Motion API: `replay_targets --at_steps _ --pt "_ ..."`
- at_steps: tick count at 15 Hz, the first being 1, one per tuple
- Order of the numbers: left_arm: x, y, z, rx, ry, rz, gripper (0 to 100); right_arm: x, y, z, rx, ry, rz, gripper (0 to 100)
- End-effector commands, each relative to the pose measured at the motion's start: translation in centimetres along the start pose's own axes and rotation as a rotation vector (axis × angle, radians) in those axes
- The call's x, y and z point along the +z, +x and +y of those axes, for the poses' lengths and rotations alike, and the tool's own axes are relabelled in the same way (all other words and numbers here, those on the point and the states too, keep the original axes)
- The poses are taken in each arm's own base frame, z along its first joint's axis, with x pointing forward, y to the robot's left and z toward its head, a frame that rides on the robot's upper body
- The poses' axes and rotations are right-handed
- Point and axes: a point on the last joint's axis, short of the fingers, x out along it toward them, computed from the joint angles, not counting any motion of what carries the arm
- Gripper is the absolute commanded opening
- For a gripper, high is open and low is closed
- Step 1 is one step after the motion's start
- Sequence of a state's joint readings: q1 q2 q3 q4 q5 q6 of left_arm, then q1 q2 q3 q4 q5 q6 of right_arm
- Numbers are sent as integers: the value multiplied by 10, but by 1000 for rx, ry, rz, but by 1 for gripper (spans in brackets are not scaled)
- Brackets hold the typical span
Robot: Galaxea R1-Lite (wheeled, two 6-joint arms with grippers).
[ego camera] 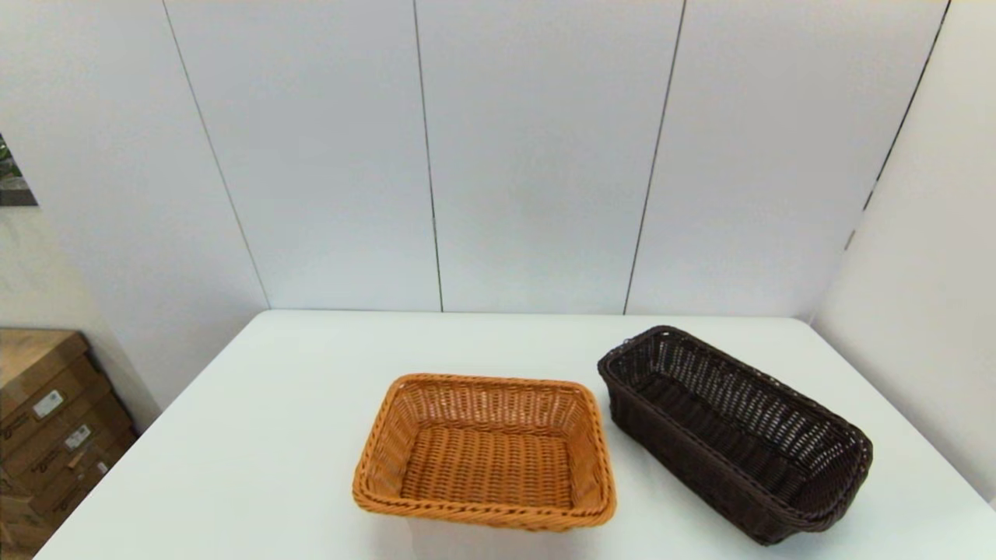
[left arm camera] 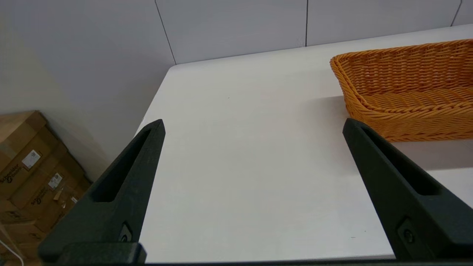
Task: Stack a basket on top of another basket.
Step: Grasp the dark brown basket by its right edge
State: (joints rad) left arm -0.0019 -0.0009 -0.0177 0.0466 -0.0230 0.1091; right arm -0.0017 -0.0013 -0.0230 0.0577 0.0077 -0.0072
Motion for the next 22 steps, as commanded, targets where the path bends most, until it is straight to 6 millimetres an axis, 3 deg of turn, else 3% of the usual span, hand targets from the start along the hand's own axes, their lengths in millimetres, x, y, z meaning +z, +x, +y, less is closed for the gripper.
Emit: replay_targets --at_steps 1,22 --pt "0 0 0 -1 -6 -1 100 0 0 0 0 0 2 100" --pt "-1 0 0 0 -8 1 100 0 0 0 -4 9 -7 100"
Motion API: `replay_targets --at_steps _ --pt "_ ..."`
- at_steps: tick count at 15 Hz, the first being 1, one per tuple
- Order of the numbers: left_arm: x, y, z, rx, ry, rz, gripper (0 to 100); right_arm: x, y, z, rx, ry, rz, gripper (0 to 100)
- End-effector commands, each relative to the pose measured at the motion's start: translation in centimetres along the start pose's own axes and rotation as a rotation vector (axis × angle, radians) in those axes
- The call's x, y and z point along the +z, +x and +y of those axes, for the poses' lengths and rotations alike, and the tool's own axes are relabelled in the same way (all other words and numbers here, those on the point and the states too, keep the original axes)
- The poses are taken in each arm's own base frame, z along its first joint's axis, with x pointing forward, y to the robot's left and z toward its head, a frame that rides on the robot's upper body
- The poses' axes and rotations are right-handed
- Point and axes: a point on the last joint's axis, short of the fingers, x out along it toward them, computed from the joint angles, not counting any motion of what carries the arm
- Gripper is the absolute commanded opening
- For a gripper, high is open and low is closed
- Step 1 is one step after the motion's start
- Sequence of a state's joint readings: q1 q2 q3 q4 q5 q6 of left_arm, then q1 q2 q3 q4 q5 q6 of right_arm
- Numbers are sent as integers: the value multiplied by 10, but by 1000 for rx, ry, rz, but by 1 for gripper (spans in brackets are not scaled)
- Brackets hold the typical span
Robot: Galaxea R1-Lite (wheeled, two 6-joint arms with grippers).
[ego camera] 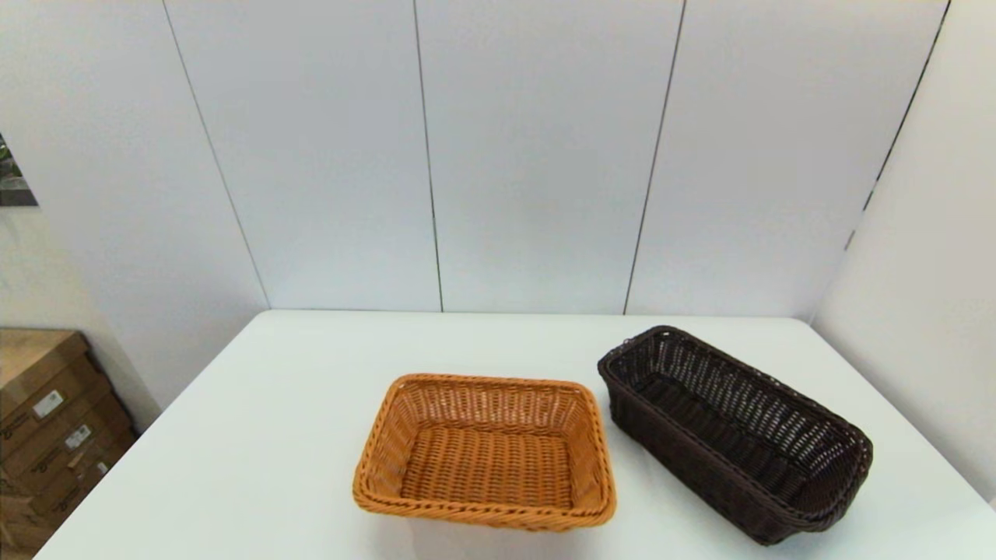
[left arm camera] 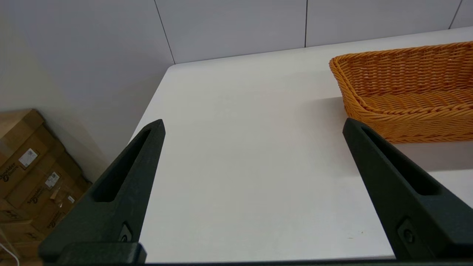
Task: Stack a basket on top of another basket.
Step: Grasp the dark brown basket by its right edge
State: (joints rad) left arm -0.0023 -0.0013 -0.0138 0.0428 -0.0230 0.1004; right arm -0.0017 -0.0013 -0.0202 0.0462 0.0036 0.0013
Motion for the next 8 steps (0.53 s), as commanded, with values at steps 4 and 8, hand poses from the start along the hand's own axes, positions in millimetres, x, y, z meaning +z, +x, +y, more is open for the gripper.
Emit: replay_targets --at_steps 4,8 --pt "0 0 0 1 1 0 100 0 0 0 -2 0 1 100" --pt "0 0 0 -1 1 0 100 3 -1 0 7 -29 -5 100"
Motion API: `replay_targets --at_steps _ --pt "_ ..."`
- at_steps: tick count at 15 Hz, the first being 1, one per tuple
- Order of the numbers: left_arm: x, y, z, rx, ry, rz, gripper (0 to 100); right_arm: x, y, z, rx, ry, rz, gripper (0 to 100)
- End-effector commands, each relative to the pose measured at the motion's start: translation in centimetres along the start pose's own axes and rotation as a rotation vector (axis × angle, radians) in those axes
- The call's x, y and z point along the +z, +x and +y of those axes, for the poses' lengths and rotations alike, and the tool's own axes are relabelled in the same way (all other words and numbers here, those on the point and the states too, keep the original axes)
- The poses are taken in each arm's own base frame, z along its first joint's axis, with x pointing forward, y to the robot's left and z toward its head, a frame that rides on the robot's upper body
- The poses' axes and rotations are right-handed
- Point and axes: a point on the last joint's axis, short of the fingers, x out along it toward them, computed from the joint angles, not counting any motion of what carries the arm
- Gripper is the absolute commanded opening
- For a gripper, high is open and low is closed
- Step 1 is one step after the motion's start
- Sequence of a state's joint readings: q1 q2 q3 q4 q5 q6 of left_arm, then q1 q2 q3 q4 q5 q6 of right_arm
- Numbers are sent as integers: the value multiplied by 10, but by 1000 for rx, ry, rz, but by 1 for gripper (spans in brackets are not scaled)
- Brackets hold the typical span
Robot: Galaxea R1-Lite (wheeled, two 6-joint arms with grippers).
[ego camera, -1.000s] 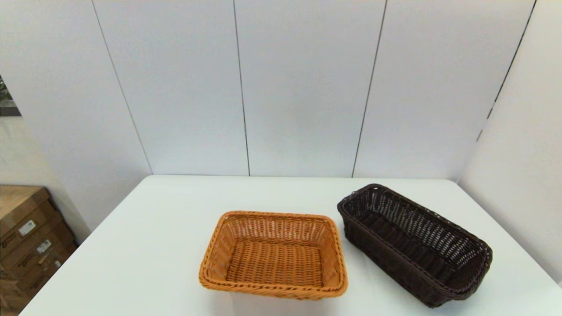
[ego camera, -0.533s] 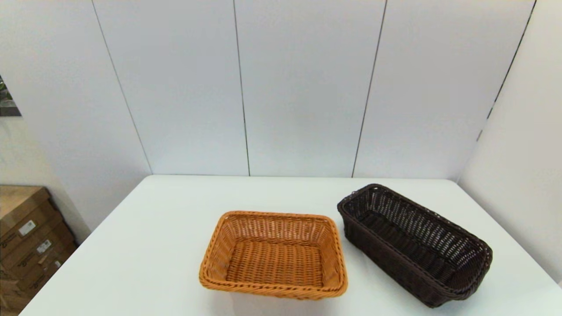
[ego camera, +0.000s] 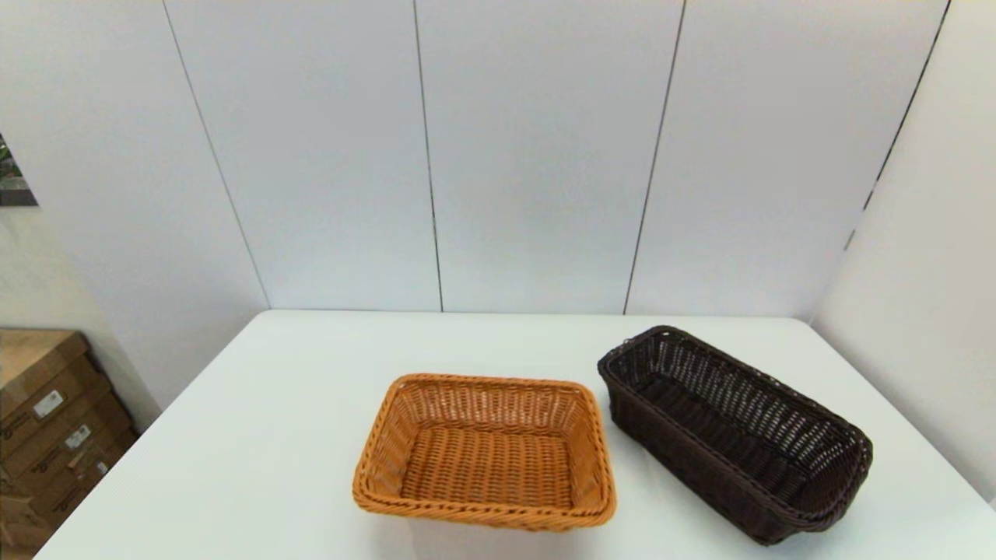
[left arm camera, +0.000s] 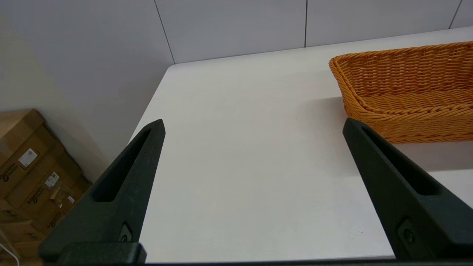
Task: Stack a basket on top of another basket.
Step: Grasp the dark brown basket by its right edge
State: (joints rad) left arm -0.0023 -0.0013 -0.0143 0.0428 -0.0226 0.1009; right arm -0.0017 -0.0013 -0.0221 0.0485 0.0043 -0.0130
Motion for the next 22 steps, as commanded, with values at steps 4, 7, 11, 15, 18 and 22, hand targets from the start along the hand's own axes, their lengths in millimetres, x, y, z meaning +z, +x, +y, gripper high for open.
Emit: replay_targets --at_steps 4,7,11,15,18,22 --pt "0 0 0 0 0 0 100 53 -6 0 47 -7 8 100" --pt "0 0 0 -1 0 -1 100 85 2 0 49 -5 34 100" --pt "0 0 0 0 0 -1 100 112 23 -1 43 -7 123 100" --pt "0 0 0 -1 0 0 100 134 35 -2 4 45 357 100" --pt "0 0 0 -1 0 0 100 156 48 -3 -37 99 466 100" --pt "0 0 0 -1 0 0 100 156 65 -5 -92 157 531 100"
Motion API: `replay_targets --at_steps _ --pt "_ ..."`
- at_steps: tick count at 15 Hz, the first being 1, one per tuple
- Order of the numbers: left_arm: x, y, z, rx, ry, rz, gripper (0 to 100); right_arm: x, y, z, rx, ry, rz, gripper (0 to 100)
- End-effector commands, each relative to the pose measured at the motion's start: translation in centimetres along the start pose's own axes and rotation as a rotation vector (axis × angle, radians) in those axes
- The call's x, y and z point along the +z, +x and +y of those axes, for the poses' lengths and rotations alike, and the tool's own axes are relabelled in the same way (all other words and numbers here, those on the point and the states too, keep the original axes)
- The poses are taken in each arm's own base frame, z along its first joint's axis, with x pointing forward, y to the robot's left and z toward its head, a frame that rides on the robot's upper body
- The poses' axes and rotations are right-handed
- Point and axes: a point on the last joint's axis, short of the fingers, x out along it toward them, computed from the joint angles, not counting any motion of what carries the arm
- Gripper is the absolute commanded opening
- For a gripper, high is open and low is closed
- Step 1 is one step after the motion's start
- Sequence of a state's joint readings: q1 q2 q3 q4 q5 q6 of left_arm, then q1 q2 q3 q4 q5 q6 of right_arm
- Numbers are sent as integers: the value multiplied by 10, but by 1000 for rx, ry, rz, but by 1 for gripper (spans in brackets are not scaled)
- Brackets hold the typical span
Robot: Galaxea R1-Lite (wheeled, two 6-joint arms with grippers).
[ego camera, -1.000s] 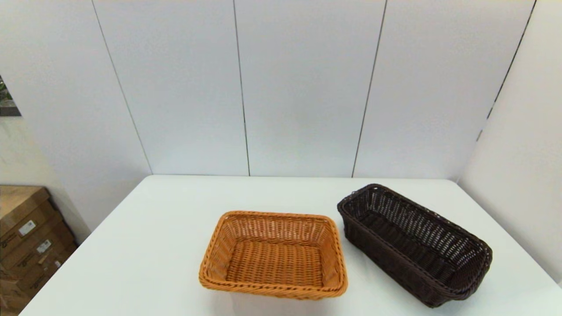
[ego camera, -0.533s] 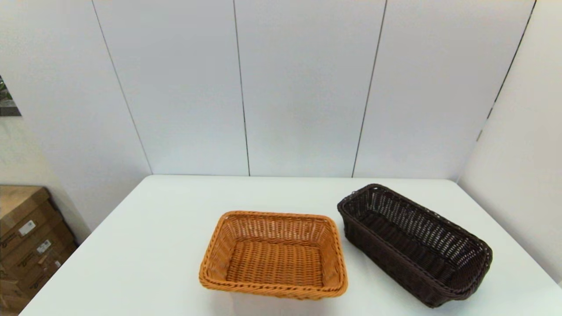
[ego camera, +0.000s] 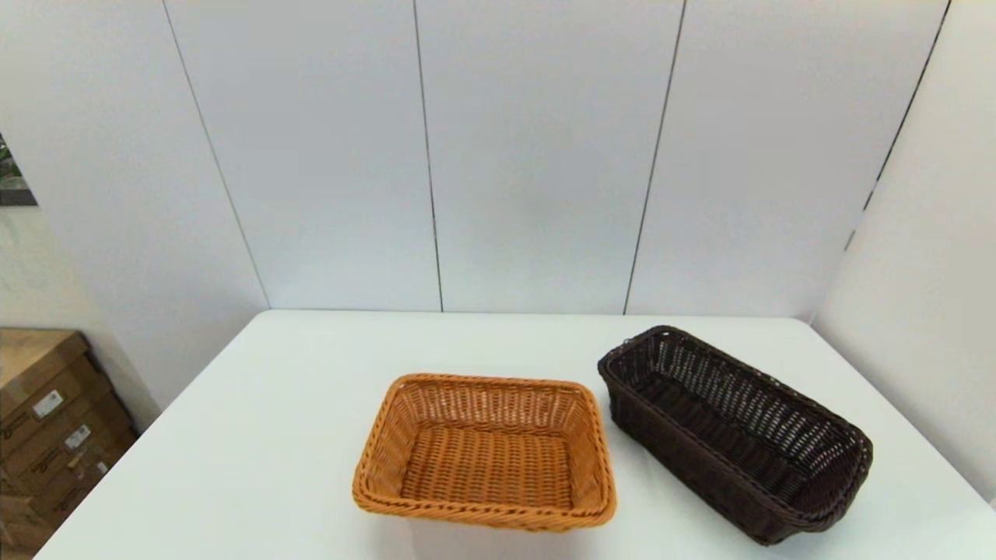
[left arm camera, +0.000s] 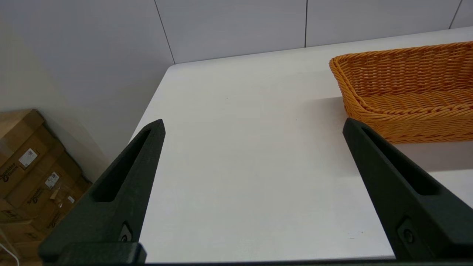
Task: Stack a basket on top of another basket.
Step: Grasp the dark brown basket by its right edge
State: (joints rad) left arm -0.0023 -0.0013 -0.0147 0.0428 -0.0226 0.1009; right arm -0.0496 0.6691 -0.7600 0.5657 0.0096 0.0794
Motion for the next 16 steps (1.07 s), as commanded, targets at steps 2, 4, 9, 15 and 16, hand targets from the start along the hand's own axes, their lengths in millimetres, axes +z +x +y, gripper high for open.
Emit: replay_targets --at_steps 2,4,9,15,16 --pt "0 0 0 -1 0 1 100 13 26 0 -34 64 111 100" --pt "0 0 0 0 0 -1 100 19 32 0 -39 144 127 100" --pt "0 0 0 0 0 -1 100 27 46 -1 -141 313 187 100" --pt "0 0 0 -1 0 1 100 27 54 0 -169 341 234 100" --pt "0 0 0 0 0 1 100 28 54 0 -173 342 233 100"
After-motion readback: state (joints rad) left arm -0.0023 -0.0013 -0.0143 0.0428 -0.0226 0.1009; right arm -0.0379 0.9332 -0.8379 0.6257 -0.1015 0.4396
